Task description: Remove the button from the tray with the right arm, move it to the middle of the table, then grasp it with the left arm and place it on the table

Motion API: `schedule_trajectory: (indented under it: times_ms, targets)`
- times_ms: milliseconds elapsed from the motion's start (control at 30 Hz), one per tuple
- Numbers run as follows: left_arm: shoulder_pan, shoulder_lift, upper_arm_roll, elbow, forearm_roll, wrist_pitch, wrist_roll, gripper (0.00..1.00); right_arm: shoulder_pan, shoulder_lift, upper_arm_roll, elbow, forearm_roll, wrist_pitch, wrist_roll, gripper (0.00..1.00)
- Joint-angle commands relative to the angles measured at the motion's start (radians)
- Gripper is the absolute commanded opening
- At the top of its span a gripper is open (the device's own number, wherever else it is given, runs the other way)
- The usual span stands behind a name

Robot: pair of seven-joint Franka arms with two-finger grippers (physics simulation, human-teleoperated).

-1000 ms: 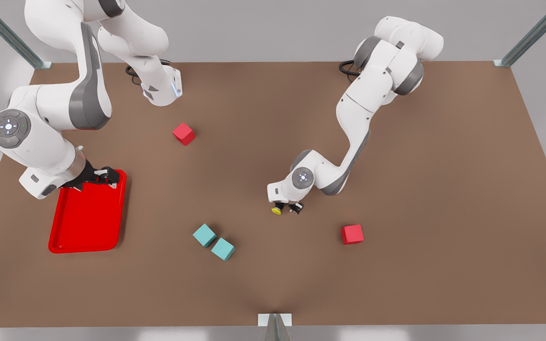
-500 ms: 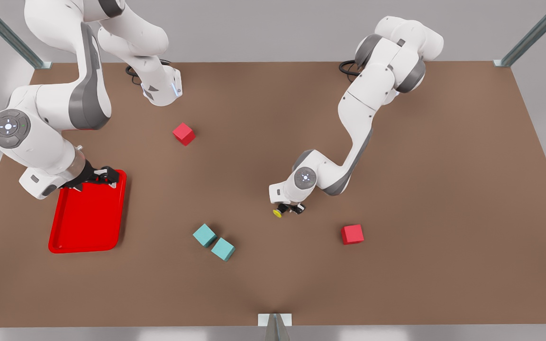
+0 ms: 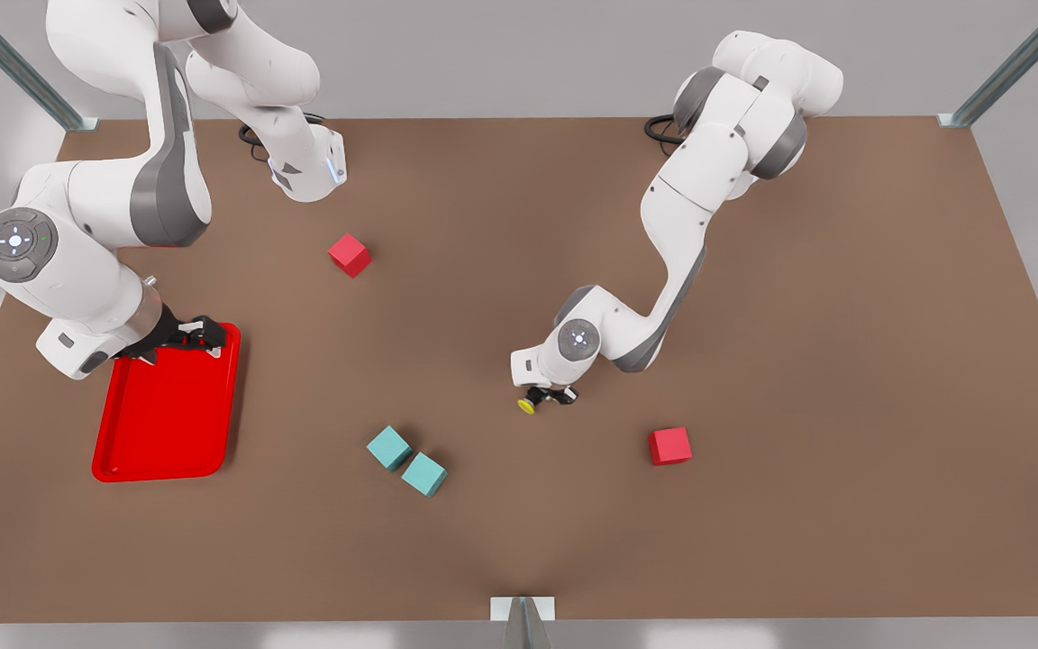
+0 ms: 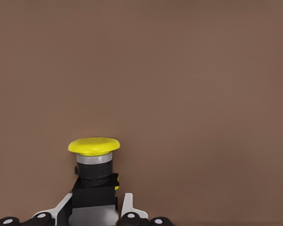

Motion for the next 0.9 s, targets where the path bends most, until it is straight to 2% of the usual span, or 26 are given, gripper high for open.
schedule_trajectory:
  times_ms: [0,200,233,267,567,633,733,767,867]
  targets:
    - [-0.003,-0.001,0.0,0.0,0.001,0.0,0.0,0.6,0.0,-0.001,0.0,0.0,0.001,0.0,-0.007,1.0]
    - [-0.002,-0.003,0.0,0.002,0.001,0.0,0.0,0.58,0.0,-0.001,-0.001,0.005,0.001,0.0,-0.007,1.0]
    - [-0.002,-0.003,0.0,0.002,0.001,0.0,0.0,0.52,0.0,-0.001,-0.001,0.005,0.001,0.0,-0.007,1.0]
    - [-0.002,-0.003,0.0,0.002,0.001,0.0,0.0,0.51,0.0,-0.001,-0.001,0.005,0.001,0.0,-0.007,1.0]
    - [-0.002,-0.035,0.004,0.009,-0.004,-0.004,-0.006,0.5,-0.006,-0.001,-0.001,0.005,0.001,0.0,-0.009,1.0]
    - [-0.002,-0.061,0.044,0.009,-0.004,-0.009,-0.025,0.5,-0.006,-0.001,-0.001,0.007,0.001,0.0,-0.009,1.0]
    - [-0.005,-0.106,0.124,0.052,0.011,-0.046,-0.27,0.49,-0.006,-0.001,-0.001,0.005,0.001,0.0,-0.009,1.0]
    - [-0.022,-0.106,0.171,0.104,0.013,-0.136,-0.395,0.49,-0.008,-0.001,-0.001,0.007,0.001,0.0,-0.009,1.0]
    - [-0.264,-0.101,0.426,0.13,0.019,-0.193,-0.903,0.49,-0.008,-0.002,-0.001,0.005,0.01,0.0,-0.006,1.0]
